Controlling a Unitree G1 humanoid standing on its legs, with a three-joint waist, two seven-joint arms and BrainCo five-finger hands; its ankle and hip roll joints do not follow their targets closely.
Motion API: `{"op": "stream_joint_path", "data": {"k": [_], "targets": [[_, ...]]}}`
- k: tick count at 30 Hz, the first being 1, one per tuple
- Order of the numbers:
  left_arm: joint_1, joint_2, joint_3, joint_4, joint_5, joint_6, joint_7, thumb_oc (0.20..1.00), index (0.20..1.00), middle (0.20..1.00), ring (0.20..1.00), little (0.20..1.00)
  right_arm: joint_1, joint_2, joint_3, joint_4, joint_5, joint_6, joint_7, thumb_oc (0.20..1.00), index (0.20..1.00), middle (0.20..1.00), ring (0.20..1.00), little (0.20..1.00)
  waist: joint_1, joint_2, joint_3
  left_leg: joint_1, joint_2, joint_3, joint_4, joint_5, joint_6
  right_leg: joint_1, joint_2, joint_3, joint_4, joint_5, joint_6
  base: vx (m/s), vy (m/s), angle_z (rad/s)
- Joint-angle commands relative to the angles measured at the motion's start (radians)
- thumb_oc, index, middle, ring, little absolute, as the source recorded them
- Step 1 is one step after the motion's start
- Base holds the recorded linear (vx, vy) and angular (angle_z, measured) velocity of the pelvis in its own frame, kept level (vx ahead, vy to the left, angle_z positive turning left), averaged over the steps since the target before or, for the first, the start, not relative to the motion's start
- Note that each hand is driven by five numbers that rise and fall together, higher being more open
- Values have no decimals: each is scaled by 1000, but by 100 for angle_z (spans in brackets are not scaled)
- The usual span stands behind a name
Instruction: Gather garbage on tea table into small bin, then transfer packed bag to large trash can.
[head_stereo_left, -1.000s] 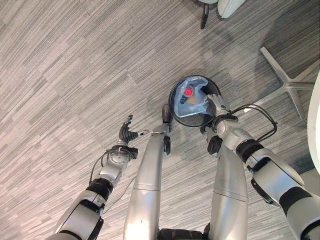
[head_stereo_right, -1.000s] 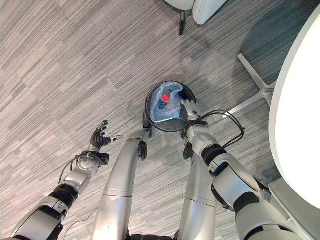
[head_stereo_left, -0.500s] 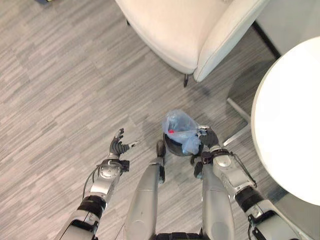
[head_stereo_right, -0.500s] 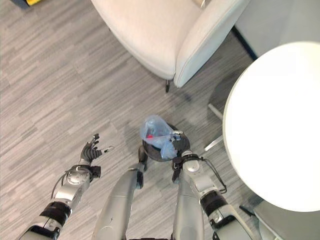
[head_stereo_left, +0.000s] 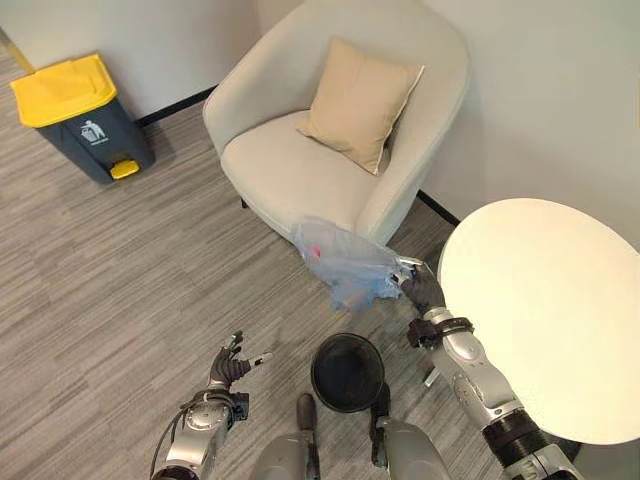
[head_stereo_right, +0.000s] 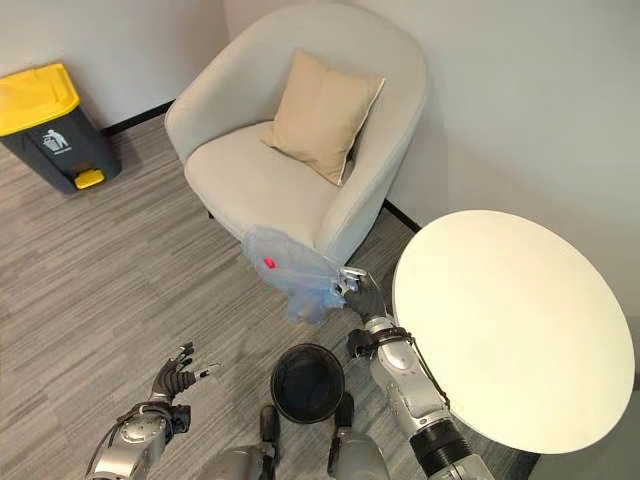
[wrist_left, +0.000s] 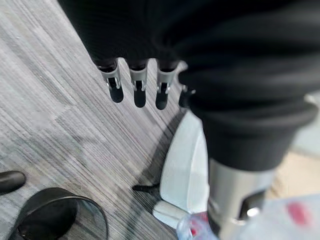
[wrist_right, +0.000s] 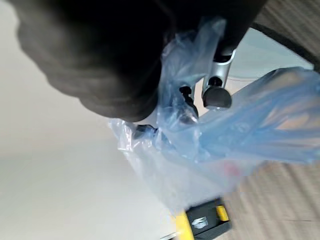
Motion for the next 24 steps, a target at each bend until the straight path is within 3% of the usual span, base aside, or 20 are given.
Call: {"op": "stream_joint_path", "data": {"k": [1, 4, 7, 8, 12, 14, 15, 17, 18, 19, 20, 24], "targets": [[-1, 24, 26, -62, 30, -35, -5, 1000, 1000, 1000, 1000, 1000, -39, 4, -25, -108, 12, -92, 32, 200, 200, 200, 200, 200, 26, 15, -16, -16, 26, -56, -39, -14, -41, 22, 77, 45, 191, -149, 34, -119, -73, 31], [15, 29, 32, -72, 36, -32, -13, 1000, 1000, 1000, 1000, 1000, -22, 0, -54, -121, -3, -88, 29, 200, 200, 200, 200, 200, 50, 4, -58, -42, 28, -74, -41, 6, -52, 102, 115, 89, 173, -191, 21, -134, -140, 24], [30, 32, 26, -101, 25, -27, -24, 1000, 1000, 1000, 1000, 1000, -28, 4, -55, -128, 7, -85, 20, 200, 200, 200, 200, 200, 87, -21, -79, -117, 27, -98, -19, 54, -77, 177, 136, 101, 20, -256, -26, -207, -235, 26], [15, 17, 23, -117, -29, -30, -19, 1000, 1000, 1000, 1000, 1000, -35, -4, -57, -116, 22, -90, -2, 200, 200, 200, 200, 200, 95, -12, -70, -178, 36, -121, -12, 121, -122, 178, 185, 113, -35, -270, -52, -335, -237, 21], [-4, 20, -11, -184, -18, -33, -46, 1000, 1000, 1000, 1000, 1000, -52, -36, -69, -86, 30, -80, -26, 200, 200, 200, 200, 200, 92, 5, -50, -239, 38, -129, -41, 181, -162, 175, 212, 82, -98, -240, -74, -297, -133, 106], [-19, 31, -17, -228, 2, -35, -55, 1000, 1000, 1000, 1000, 1000, -59, -54, -79, -77, 37, -77, -34, 200, 200, 200, 200, 200, 71, -12, -40, -233, 32, -85, 31, 111, -134, 151, 180, 42, -120, -207, -66, -366, -65, 15], [-20, 30, -17, -228, 2, -34, -55, 1000, 1000, 1000, 1000, 1000, -59, -54, -79, -77, 37, -77, -34, 200, 200, 200, 200, 200, 70, -11, -42, -237, 33, -86, 33, 111, -134, 148, 181, 42, -121, -205, -66, -215, -23, 69], [-18, 38, -20, -260, 15, -38, -70, 1000, 1000, 1000, 1000, 1000, -52, -58, -82, -83, 45, -70, -29, 200, 200, 200, 200, 200, 57, -36, -41, -225, 10, -90, 137, 19, -112, 137, 144, 21, -145, -172, -56, -137, -7, 90], [-18, 38, -20, -260, 15, -37, -70, 1000, 1000, 1000, 1000, 1000, -52, -58, -82, -83, 45, -70, -29, 200, 200, 200, 200, 200, 56, -35, -44, -228, 11, -92, 136, 22, -112, 135, 144, 20, -146, -170, -56, -119, -3, 27], [-21, 43, -22, -285, 31, -42, -82, 1000, 1000, 1000, 1000, 1000, -50, -69, -93, -95, 48, -71, -17, 200, 200, 200, 200, 200, 40, -56, -46, -201, -8, -101, 221, -78, -106, 127, 109, 3, -164, -144, -48, -93, 12, 14], [-25, 43, -23, -301, 33, -45, -87, 1000, 1000, 1000, 1000, 1000, -42, -77, -101, -103, 47, -70, -9, 200, 200, 200, 200, 200, 28, -61, -50, -166, 8, -85, 240, -118, -106, 125, 97, -11, -172, -141, -46, -90, 20, 30], [-25, 57, -47, -359, 93, -56, -110, 1000, 1000, 1000, 1000, 1000, -13, -77, -134, -149, 68, -76, 15, 200, 200, 200, 200, 200, 6, -40, -89, -58, 25, -84, 88, -114, -106, 124, 91, -48, -189, -127, -31, 48, 129, 56]]}}
